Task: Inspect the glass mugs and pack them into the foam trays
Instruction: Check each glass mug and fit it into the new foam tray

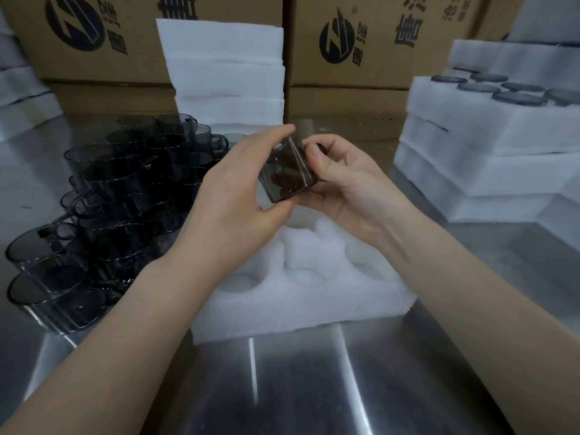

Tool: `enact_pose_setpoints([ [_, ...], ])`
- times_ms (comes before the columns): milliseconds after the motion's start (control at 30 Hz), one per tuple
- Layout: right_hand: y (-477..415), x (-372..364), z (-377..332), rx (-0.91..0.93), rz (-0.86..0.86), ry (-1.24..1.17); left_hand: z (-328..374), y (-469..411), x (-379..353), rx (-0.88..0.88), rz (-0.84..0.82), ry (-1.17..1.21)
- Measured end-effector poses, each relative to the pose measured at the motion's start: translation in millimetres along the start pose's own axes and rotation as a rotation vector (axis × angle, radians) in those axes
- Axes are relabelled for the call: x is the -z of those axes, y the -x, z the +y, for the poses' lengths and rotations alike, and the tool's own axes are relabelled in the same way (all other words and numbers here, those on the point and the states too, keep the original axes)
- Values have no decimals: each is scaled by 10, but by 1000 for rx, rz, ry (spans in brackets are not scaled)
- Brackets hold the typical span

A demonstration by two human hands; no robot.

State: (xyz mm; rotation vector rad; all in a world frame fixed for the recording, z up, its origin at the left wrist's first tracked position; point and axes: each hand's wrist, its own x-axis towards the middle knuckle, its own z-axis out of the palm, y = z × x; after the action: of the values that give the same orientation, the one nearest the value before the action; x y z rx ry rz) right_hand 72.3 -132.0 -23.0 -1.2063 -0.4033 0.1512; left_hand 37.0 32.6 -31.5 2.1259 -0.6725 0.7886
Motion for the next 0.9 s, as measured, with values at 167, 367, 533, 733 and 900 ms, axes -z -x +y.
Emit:
enact_pose_setpoints([
  [167,-22,21,13,12,44,15,-6,-10,1,-7,-12,68],
  [367,-15,6,-62,-125,-72,-148,11,0,20,35,-22,320],
  [533,25,-20,-42,-145,-144,-71,21,1,20,79,-43,287],
  [733,73,-127,10,38,-25,94,-16,-22,-13,169,-11,147],
  [900,84,-151,-14,54,3,75,29,-15,3,100,-26,105],
])
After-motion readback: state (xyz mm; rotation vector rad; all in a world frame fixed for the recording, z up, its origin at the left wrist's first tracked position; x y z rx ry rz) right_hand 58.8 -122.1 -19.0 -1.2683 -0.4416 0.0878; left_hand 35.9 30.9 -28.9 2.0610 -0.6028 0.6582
